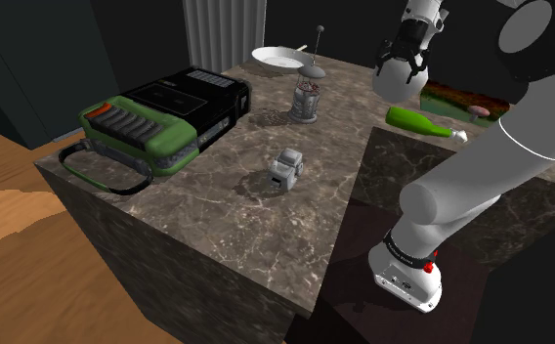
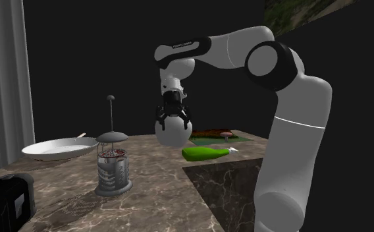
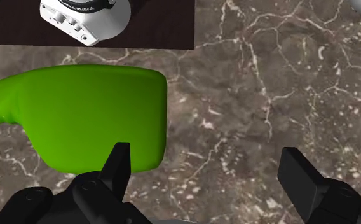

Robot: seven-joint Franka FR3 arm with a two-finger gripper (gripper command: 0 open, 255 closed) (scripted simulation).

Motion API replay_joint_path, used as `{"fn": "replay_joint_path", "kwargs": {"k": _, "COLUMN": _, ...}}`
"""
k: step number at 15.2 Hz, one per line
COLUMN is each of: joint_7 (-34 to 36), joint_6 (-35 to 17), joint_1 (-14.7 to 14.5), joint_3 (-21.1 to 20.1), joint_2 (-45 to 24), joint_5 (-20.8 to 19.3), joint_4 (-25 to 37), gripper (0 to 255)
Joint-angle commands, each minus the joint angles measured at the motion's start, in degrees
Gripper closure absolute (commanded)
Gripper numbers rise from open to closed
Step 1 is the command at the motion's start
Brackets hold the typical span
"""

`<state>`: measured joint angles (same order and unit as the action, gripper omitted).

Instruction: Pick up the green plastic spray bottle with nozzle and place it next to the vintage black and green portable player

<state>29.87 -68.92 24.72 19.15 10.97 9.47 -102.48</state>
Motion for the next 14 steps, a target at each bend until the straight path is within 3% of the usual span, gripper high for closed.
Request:
{"fn": "replay_joint_path", "kwargs": {"k": 1, "joint_7": 0.41, "joint_6": -1.77, "joint_1": -0.1, "joint_3": -0.39, "joint_2": 1.33, "joint_5": -0.17, "joint_4": -2.95, "gripper": 0}}
{"fn": "replay_joint_path", "kwargs": {"k": 10, "joint_7": 0.58, "joint_6": -2.96, "joint_1": -0.14, "joint_3": -0.63, "joint_2": 2.13, "joint_5": -0.29, "joint_4": -4.86, "gripper": 0}}
{"fn": "replay_joint_path", "kwargs": {"k": 11, "joint_7": 0.63, "joint_6": -3.02, "joint_1": -0.16, "joint_3": -0.67, "joint_2": 2.12, "joint_5": -0.27, "joint_4": -4.9, "gripper": 255}}
{"fn": "replay_joint_path", "kwargs": {"k": 14, "joint_7": 0.7, "joint_6": -2.99, "joint_1": -0.17, "joint_3": -0.71, "joint_2": 2.23, "joint_5": -0.27, "joint_4": -4.96, "gripper": 255}}
